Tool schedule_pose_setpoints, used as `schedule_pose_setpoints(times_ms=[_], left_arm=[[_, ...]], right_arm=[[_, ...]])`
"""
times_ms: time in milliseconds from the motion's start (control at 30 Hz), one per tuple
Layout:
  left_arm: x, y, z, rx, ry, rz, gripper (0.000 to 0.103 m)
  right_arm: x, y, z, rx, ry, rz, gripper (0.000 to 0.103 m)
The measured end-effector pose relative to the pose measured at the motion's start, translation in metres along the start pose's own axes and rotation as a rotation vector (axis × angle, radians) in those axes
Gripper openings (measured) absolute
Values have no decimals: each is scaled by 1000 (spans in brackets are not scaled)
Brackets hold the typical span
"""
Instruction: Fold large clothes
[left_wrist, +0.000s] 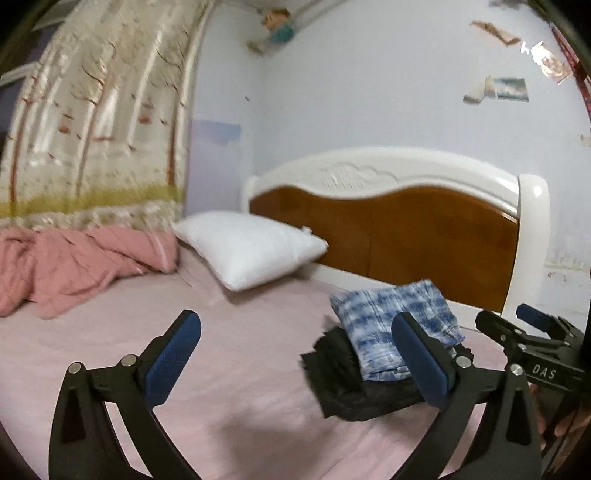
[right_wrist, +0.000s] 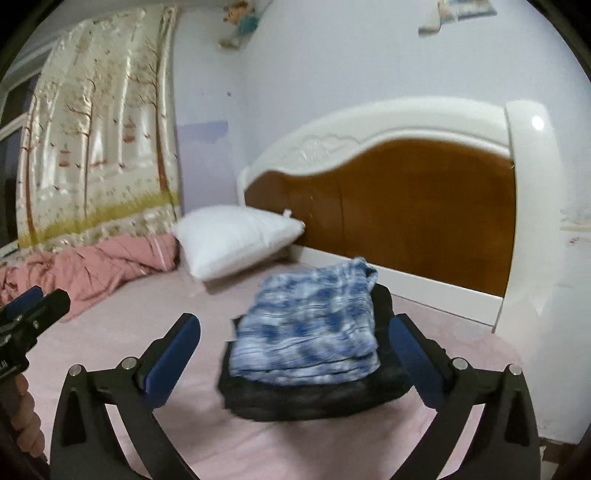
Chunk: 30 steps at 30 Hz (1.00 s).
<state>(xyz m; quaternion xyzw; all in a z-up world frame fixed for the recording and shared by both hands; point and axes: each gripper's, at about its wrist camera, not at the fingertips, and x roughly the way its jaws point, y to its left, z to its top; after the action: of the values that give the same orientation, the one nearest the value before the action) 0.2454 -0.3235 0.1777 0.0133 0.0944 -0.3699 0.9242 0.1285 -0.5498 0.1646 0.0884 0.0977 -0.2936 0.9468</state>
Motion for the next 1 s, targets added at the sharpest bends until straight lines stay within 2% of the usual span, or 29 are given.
schedule_pose_setpoints(times_ms=[133,300,400,500,667,833,1000], left_arm=[[-47,11,-1,30,-60,48,103],[-84,23,-30,10,-55,80,103],[-96,30,-56,-24,-35,110,103],[-97,38,-82,-43,-26,144,103],[-76,46,-115,-45,36,142,103],[-53,38,-144,21,70,157,103],[-42,36,-171,1,80,160,103]], right_arm=[[-44,20,-10,10,7,54,103],[-89,41,-43,-59,36,74,103],[-93,40,-67,-60,46,51,103],[-86,42,-88,-71,84,65,103],[-69,53,-119,-123,100,51,103],[-51,62,-139,-134,138,66,103],[-41,64,-148,-152,163,45,103]])
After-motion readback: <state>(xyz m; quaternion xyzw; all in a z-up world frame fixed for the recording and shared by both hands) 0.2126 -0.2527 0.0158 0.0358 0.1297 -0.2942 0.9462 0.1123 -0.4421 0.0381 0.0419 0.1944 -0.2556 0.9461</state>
